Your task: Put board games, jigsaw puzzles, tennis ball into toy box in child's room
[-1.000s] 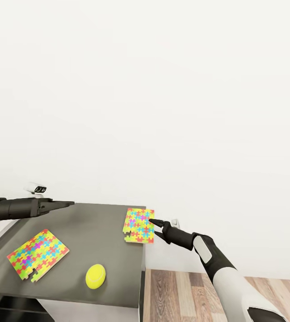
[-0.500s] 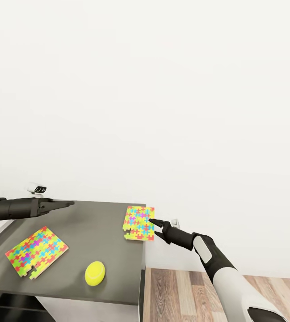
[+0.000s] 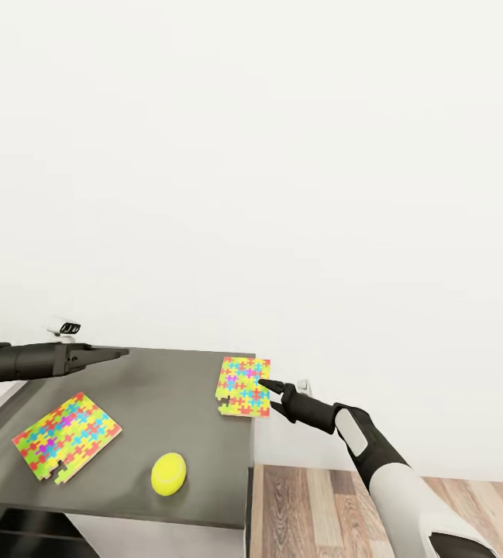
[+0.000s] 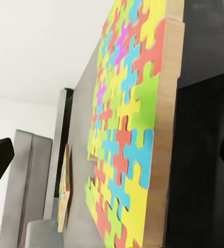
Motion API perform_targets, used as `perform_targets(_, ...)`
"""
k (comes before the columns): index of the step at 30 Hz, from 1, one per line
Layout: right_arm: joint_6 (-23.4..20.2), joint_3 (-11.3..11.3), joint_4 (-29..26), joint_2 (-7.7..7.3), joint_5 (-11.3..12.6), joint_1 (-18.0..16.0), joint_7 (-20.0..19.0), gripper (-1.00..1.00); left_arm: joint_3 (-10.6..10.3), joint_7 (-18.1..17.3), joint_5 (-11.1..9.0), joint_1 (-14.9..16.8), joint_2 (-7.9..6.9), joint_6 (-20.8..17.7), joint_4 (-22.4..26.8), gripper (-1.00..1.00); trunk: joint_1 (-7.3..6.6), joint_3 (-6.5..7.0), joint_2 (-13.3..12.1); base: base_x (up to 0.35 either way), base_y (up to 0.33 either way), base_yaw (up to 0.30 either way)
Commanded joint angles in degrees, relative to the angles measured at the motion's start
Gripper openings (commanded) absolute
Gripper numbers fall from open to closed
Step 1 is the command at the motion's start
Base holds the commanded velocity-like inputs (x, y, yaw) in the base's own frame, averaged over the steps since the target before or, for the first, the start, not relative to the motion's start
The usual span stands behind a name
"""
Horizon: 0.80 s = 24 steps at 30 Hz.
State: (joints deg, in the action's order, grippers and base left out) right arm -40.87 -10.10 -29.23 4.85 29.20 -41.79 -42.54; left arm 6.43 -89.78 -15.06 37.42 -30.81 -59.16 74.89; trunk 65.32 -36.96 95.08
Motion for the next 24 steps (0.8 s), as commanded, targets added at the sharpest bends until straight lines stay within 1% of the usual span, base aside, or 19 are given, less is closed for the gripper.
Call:
perform_targets(1,-0.35,-0.36,-0.01,0.07,-0.04,-0.04,-0.08,1.0,-0.01,-0.22,0.0,0.02,-0.01,-0.61,-0.01,1.0,0.0,-0.06,0.03,0.0,0.183,0.0)
perform_targets(8,-0.35,-0.36,0.0,0.07,-0.05,-0.04,-0.08,1.0,-0.01,-0.22,0.02,0.02,-0.01,-0.61,-0.01,1.0,0.0,-0.06,0.03,0.0,0.089,0.0)
perform_targets(24,-0.34,-0.36,0.01,0.07,-0.06,-0.04,-0.08,1.0,-0.01,-0.22,0.03,0.02,0.01,-0.61,-0.01,1.0,0.0,-0.06,0.03,0.0,0.006,0.0)
